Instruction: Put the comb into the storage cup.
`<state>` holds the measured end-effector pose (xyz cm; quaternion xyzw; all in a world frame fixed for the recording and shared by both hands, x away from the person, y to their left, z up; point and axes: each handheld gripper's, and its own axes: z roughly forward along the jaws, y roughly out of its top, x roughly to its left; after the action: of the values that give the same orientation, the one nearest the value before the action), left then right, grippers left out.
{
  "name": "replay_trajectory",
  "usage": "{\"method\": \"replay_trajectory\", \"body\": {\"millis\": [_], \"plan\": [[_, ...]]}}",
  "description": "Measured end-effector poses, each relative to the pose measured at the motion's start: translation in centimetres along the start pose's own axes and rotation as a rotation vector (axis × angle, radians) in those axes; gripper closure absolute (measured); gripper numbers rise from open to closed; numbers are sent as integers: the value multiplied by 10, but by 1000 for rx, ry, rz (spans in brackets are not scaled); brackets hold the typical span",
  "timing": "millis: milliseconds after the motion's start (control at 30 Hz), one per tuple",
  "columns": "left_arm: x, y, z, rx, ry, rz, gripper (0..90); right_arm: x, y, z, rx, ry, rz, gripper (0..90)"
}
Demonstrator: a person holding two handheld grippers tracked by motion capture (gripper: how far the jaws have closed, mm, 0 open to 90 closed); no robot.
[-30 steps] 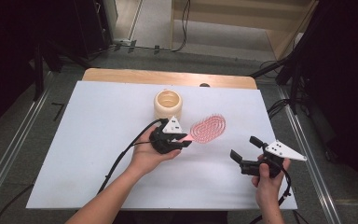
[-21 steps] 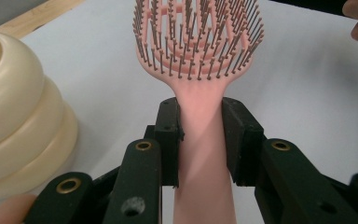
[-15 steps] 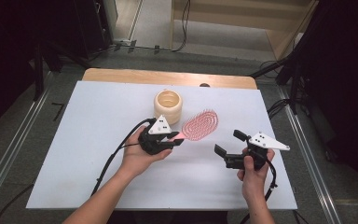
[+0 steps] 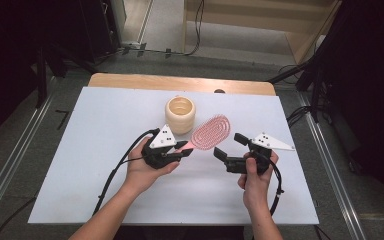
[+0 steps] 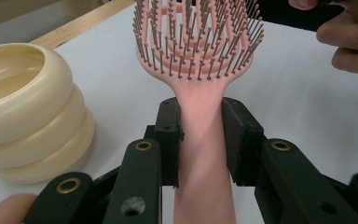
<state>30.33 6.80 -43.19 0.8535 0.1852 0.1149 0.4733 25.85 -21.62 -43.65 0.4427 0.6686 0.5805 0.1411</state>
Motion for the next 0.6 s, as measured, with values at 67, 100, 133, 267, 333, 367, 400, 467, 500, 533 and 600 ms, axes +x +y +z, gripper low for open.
{"method": "replay_trajectory", "body": {"millis": [67, 100, 133, 267, 333, 367, 400, 467, 500, 533, 600], "plan": [[0, -1, -2, -15, 0, -7, 700, 3, 2, 4, 0, -1, 11, 0], [-1, -1, -3, -19, 1, -7, 700, 4, 3, 6, -3, 2, 20, 0], [-1, -2, -4, -22, 2, -7, 700, 5, 4, 8, -3, 3, 31, 0], [-2, -4, -6, -36, 9, -11, 700, 9, 6, 15, -9, 19, 59, 0], [-4, -6, -7, -44, 17, -14, 700, 10, 7, 18, -7, 18, 77, 0], [-4, -6, -7, -46, 16, -12, 700, 10, 7, 19, -9, 23, 86, 0], [-5, -7, -7, -50, 22, -12, 700, 10, 7, 21, -13, 25, 94, 0], [-6, -8, -8, -52, 26, -9, 700, 9, 7, 23, -16, 34, 116, 0], [-7, -9, -8, -59, 29, -13, 700, 9, 7, 23, -18, 47, 129, 0], [-7, -9, -8, -62, 36, -13, 700, 9, 6, 24, -19, 53, 136, 0], [-8, -11, -7, -69, 36, -14, 700, 9, 5, 25, -22, 55, 146, 24]]}}
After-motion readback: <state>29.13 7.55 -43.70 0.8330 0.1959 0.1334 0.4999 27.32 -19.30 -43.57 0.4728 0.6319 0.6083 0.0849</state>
